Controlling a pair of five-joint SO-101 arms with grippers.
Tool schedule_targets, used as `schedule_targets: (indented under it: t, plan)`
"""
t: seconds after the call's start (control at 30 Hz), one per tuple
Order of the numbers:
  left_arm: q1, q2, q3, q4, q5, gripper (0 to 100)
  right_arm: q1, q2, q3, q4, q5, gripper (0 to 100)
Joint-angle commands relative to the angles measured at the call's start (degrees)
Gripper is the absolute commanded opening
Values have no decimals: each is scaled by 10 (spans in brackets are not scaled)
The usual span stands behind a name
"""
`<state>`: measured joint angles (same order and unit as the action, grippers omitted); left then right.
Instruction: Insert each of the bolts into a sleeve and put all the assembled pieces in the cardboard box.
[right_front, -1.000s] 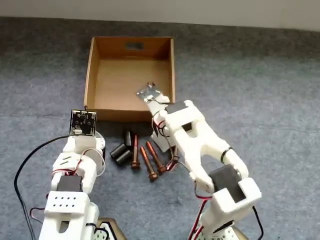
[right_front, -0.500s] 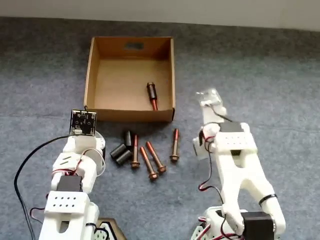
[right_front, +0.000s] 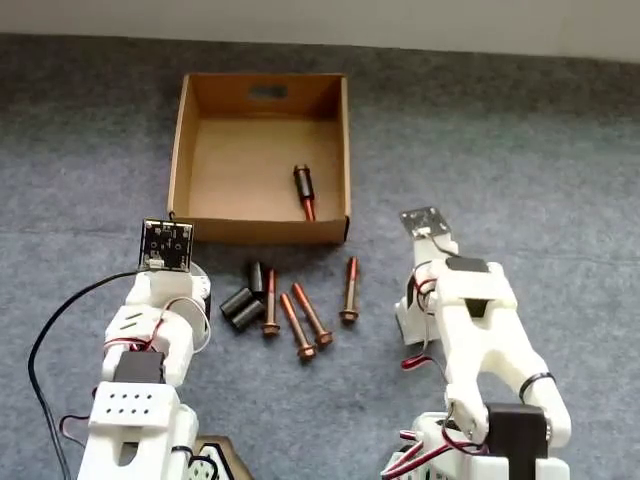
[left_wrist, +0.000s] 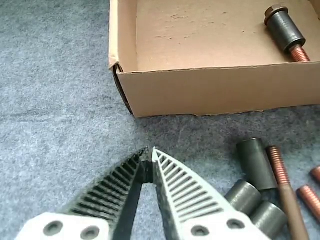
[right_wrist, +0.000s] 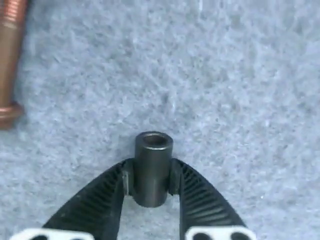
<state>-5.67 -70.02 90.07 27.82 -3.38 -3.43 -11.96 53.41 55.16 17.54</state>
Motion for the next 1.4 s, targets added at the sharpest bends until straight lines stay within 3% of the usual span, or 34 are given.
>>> schedule_targets:
  t: [0.0, 0.2, 0.37, 0.57, 0.8, 0.93, 1.1, 1.37]
  plan:
    - [6, 1, -2, -13, -4, 26, 5, 20, -22, -6, 11, 115]
    - [6, 1, -2, -12, -4, 27, 5, 10, -55, -22, 11, 5]
    - [6, 1, -2, -12, -4, 27, 5, -27, -49, -19, 9, 5]
    - [7, 6, -9, -6, -5, 27, 7, -247, 23, -2, 6, 5]
    - [7, 7, -143, 160, -46, 30, 5, -523, 113, -3, -54, 5]
    - [7, 36, -220, 237, -47, 125, 5, -578, 129, -3, -94, 5]
    - [43, 207, -335, 315, -94, 154, 5, -583, 145, -6, -114, 5]
    - [179, 472, -564, 483, -98, 153, -12, -585, 231, -59, -114, 5]
